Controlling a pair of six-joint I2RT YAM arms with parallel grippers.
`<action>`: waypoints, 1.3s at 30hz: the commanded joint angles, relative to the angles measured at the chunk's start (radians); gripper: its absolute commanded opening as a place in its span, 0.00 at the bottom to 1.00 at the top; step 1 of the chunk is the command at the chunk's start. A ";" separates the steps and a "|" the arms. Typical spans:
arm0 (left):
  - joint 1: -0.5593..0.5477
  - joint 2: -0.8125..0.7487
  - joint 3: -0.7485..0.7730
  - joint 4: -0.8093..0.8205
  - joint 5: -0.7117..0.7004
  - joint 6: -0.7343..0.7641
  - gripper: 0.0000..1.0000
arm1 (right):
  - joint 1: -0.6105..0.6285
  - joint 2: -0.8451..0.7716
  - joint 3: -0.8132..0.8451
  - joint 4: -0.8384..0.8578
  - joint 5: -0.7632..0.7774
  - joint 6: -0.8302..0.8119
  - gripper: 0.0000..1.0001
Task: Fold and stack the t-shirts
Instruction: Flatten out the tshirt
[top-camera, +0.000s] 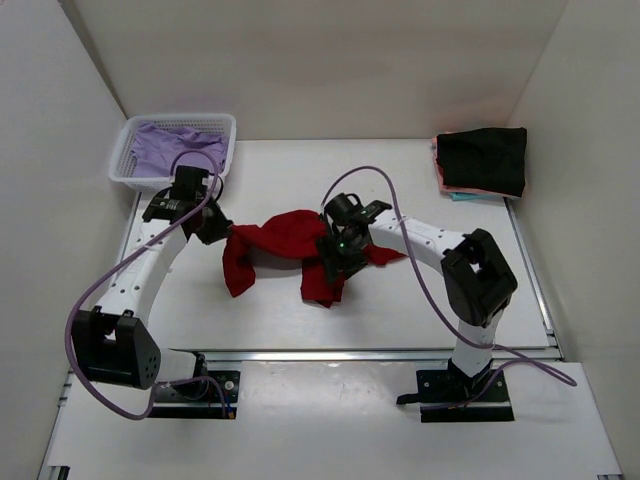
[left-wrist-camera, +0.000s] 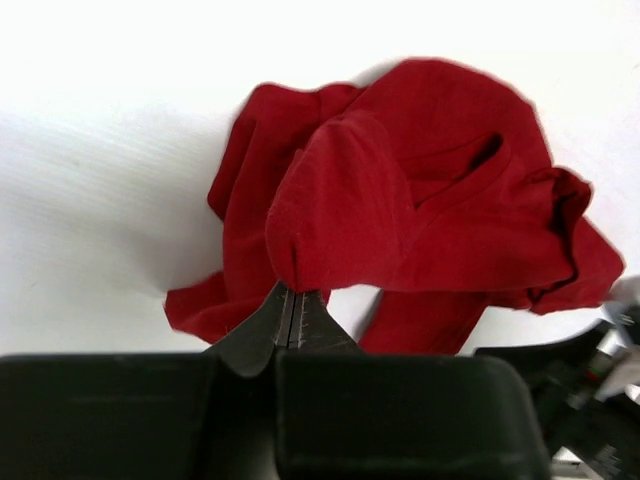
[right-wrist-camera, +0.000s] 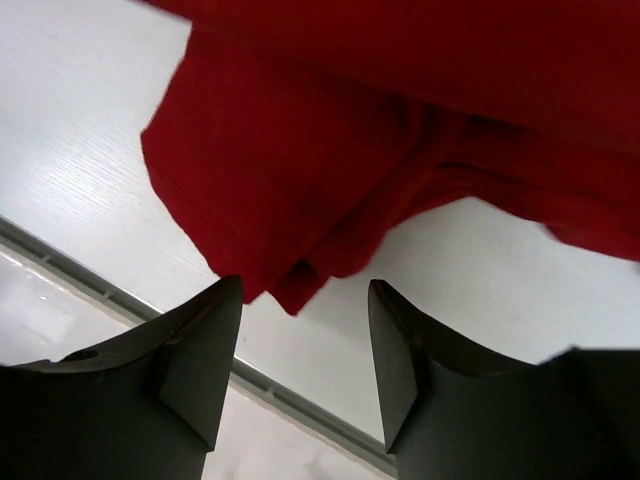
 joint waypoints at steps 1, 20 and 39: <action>-0.018 -0.054 -0.024 0.002 0.011 0.006 0.00 | 0.035 0.014 -0.051 0.074 -0.007 0.059 0.50; -0.042 -0.139 0.098 -0.047 -0.009 -0.017 0.00 | -0.050 -0.073 0.139 -0.085 -0.018 0.108 0.01; 0.132 0.054 0.852 -0.256 0.124 -0.105 0.00 | -0.788 -0.577 0.601 -0.260 -0.183 0.035 0.00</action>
